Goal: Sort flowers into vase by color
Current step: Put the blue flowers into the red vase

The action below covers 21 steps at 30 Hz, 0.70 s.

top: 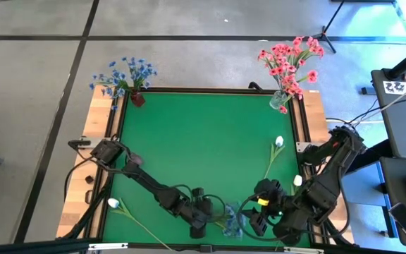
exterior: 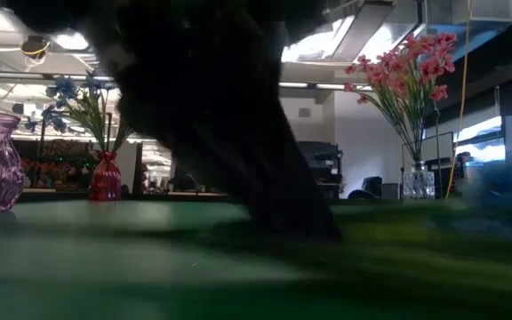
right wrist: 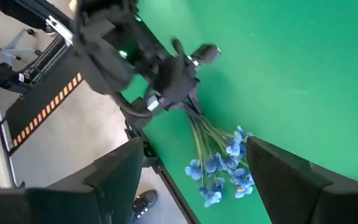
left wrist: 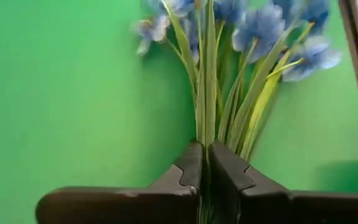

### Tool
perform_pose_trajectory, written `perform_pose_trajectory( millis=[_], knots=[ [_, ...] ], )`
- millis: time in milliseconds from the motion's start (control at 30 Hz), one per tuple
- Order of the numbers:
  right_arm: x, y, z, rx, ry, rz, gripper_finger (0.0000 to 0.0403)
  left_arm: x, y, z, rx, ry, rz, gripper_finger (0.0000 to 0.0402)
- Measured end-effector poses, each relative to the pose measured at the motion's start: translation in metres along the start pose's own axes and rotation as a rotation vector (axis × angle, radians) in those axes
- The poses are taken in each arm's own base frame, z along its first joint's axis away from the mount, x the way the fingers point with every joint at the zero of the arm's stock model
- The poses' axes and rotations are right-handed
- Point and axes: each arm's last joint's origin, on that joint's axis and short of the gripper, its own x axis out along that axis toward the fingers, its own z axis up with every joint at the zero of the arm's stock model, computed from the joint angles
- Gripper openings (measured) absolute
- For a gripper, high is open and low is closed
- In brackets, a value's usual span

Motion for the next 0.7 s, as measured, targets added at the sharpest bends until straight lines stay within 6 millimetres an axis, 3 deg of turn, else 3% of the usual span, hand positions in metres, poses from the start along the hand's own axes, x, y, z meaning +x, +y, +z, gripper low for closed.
perform_pose_trajectory(
  millis=[167,267,433,533,700],
  knots=[
    [-0.008,-0.004,0.012,-0.023,-0.051,0.009,0.0285,-0.057,0.004,0.038,0.076,-0.161,0.130,0.0011],
    [-0.015,-0.008,0.021,-0.033,-0.113,0.013,0.0285,-0.092,0.018,0.056,0.179,-0.231,0.293,0.0005],
    [-0.019,-0.013,0.040,-0.051,-0.222,-0.009,0.0285,-0.157,0.064,0.086,0.154,-0.370,0.580,0.0004],
    [-0.016,-0.015,0.051,-0.053,-0.252,-0.023,0.0285,-0.194,0.102,0.087,0.042,-0.467,0.741,0.0004],
    [-0.009,-0.018,0.065,-0.044,-0.275,-0.047,0.0285,-0.252,0.150,0.066,-0.209,-0.700,0.901,0.0004]
  ],
)
